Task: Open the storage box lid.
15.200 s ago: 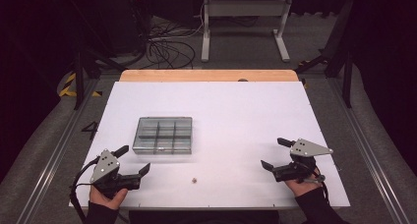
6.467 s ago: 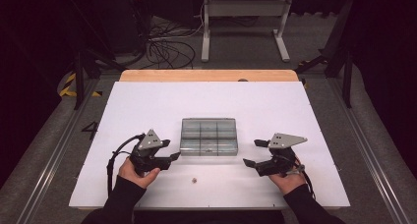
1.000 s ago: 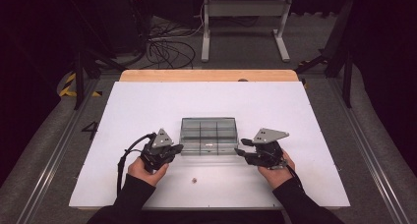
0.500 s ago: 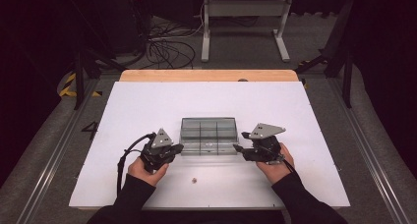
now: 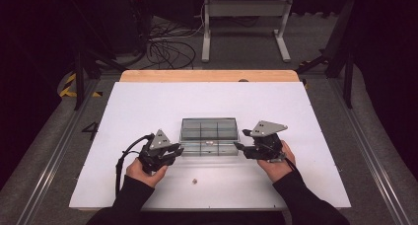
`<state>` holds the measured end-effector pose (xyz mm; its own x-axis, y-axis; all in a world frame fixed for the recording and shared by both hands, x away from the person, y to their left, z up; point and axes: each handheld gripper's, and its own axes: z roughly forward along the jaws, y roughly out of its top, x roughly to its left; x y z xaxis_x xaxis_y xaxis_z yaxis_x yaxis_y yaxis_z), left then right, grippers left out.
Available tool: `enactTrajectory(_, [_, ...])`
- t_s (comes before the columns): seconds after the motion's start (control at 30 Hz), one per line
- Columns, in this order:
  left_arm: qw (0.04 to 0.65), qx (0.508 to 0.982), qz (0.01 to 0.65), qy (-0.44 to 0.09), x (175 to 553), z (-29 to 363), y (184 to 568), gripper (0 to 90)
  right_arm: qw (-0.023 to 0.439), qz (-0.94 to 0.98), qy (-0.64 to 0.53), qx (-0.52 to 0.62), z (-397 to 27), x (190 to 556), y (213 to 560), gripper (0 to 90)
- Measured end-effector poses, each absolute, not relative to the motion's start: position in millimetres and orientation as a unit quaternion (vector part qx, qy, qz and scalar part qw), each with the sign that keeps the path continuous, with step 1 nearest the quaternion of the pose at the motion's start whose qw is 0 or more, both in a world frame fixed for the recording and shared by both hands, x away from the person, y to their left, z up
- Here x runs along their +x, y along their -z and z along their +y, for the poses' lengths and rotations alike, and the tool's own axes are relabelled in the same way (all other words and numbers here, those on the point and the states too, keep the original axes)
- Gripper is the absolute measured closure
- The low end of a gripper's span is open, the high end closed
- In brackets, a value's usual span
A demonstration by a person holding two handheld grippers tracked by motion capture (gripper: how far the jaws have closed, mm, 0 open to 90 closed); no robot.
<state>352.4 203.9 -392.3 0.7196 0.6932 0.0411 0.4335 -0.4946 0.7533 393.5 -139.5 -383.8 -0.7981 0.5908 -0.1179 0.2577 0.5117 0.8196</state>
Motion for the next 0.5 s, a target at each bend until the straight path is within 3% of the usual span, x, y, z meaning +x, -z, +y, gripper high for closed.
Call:
enactTrajectory(0.3, [0.38, 0.843, 0.335, -0.18, 351, 209, 391, 62.2, 0.202, 0.846, -0.43, 0.242, -134, 400, 373, 45.3])
enactTrajectory(0.5, [0.382, 0.842, 0.333, -0.182, 349, 210, 391, 59.3, 0.2, 0.844, -0.435, 0.239, -133, 407, 364, 45.3])
